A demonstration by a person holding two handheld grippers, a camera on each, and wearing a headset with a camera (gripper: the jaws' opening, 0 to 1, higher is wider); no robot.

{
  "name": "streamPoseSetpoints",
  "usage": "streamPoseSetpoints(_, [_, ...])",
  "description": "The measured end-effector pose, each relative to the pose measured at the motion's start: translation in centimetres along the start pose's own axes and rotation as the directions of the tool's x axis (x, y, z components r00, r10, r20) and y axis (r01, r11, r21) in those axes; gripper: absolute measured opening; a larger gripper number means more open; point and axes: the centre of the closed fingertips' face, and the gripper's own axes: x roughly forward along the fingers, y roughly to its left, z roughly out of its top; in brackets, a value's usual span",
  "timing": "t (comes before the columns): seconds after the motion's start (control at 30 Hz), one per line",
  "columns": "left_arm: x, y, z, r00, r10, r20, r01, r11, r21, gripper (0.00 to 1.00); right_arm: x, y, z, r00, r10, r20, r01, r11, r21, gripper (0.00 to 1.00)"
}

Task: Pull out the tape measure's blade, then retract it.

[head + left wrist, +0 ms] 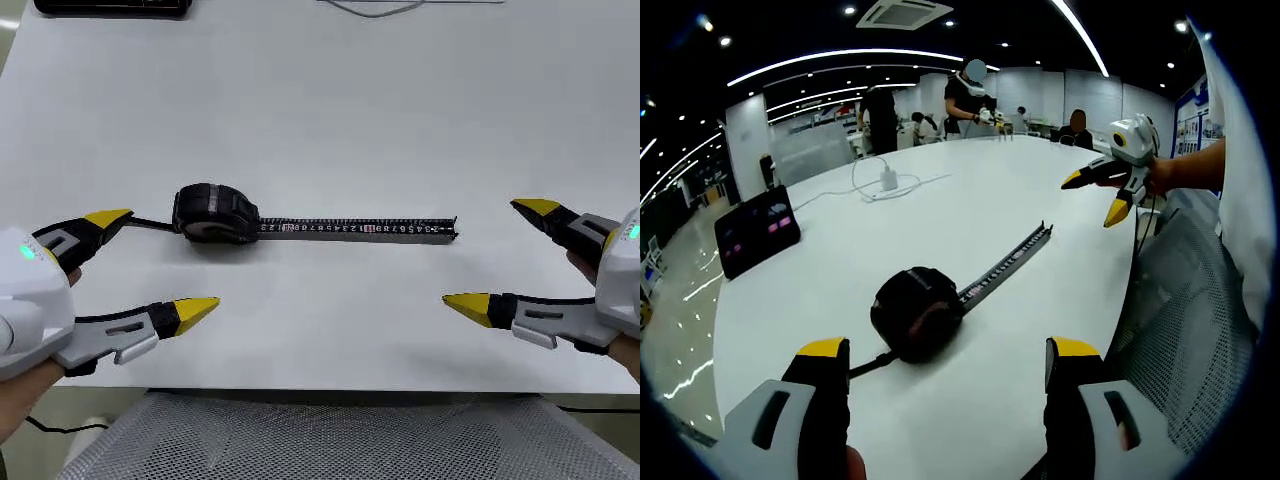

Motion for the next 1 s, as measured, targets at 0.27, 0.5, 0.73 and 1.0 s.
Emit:
streamPoseSetpoints(0.27, [-0.3, -0.5, -1.0, 0.9999, -0.005, -0.014, 0.005, 1.000, -0.023, 0.81, -0.3, 0.4, -0.6, 1.0000, -0.006, -0.005, 0.006, 1.000, 0.022, 0.84])
streamPoseSetpoints(0.5, [-0.5, -0.7, -1.9, 0.9994, -0.021, -0.026, 0.019, 0.998, -0.065, 0.86, -0.4, 0.8, -1.3, 0.9998, 0.000, -0.018, 0.000, 0.999, 0.042, 0.88])
streamPoseSetpoints(0.73, [-0.8, -0.9, -2.2, 0.9991, -0.024, -0.033, 0.021, 0.996, -0.084, 0.88, -0.5, 1.4, -2.1, 0.9993, 0.012, -0.036, -0.010, 0.998, 0.065, 0.93])
streamPoseSetpoints(1.0, [-0.8, -1.0, -2.4, 0.9989, -0.032, -0.035, 0.028, 0.995, -0.099, 0.87, -0.8, 1.5, -2.7, 0.9986, 0.015, -0.050, -0.011, 0.997, 0.079, 0.94])
